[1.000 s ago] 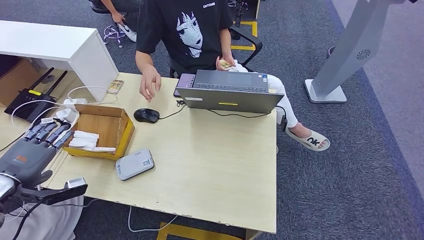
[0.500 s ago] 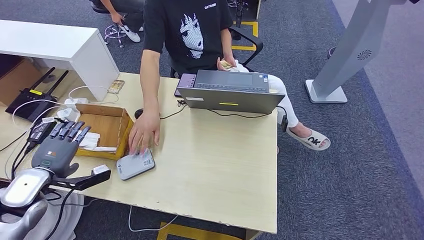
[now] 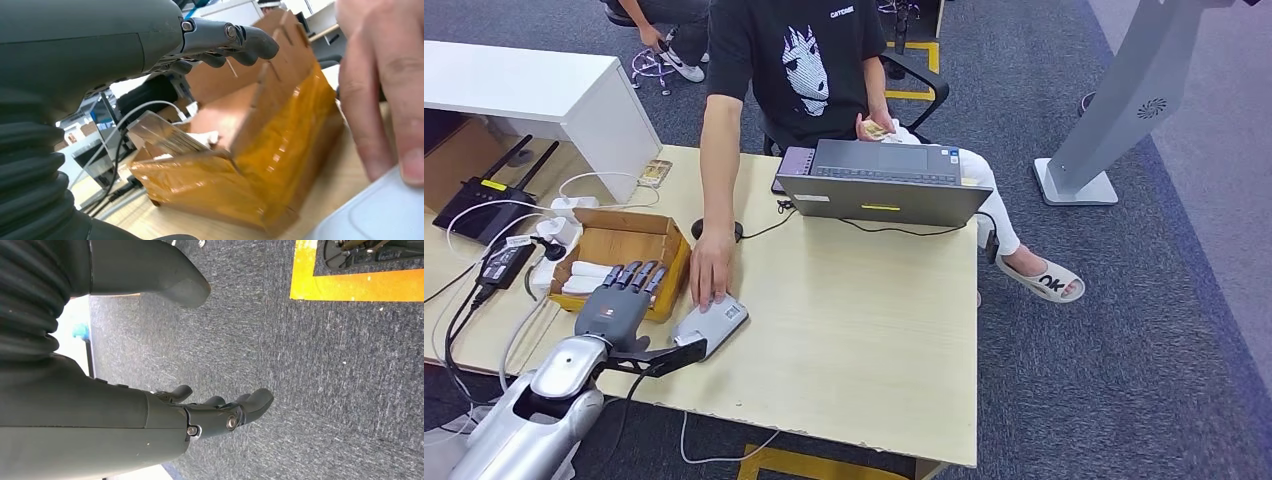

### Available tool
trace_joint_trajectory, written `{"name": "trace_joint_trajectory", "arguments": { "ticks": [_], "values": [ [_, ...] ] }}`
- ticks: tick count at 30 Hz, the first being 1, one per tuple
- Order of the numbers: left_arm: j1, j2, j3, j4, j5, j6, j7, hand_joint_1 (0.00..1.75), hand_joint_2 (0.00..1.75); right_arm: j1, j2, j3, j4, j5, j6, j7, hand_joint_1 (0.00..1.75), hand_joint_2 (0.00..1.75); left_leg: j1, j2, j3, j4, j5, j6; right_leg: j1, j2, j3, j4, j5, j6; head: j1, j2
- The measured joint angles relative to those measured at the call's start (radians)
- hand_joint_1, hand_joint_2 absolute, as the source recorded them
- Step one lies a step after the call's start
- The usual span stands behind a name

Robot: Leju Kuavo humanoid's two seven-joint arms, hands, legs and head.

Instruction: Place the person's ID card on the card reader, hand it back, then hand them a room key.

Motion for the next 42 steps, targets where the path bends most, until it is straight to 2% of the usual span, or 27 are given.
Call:
{"name": "trace_joint_trajectory", "arguments": {
  "ticks": [8, 16, 29, 42],
  "values": [
    [-0.015, -0.029, -0.007, 0.036, 0.003, 0.006, 0.004, 0.00, 1.75, 0.000, 0.000, 0.000, 0.000, 0.000, 0.000, -0.004, 0.00, 1.75, 0.000, 0.000, 0.000, 0.000, 0.000, 0.000, 0.000, 0.000, 0.000, 0.000, 0.000, 0.000, 0.000, 0.000],
    [-0.035, -0.032, -0.007, 0.045, 0.056, 0.004, -0.010, 0.00, 1.75, 0.000, 0.000, -0.004, 0.000, 0.006, 0.000, -0.009, 0.00, 1.75, 0.000, 0.000, 0.000, 0.000, 0.000, 0.000, 0.000, 0.000, 0.000, 0.000, 0.000, 0.000, 0.000, 0.000],
    [-0.056, 0.022, 0.003, -0.046, 0.132, -0.022, -0.031, 0.00, 1.75, 0.001, 0.000, -0.026, 0.000, 0.010, -0.001, -0.016, 0.00, 1.75, 0.000, 0.000, 0.000, 0.000, 0.000, 0.000, 0.000, 0.000, 0.000, 0.000, 0.000, 0.000, 0.000, 0.000],
    [-0.056, 0.049, 0.004, -0.070, 0.133, -0.085, -0.021, 0.03, 1.75, 0.001, 0.000, -0.035, 0.000, 0.014, 0.000, -0.018, 0.00, 1.75, 0.000, 0.000, 0.000, 0.000, 0.000, 0.000, 0.000, 0.000, 0.000, 0.000, 0.000, 0.000, 0.000, 0.000]
  ]
}}
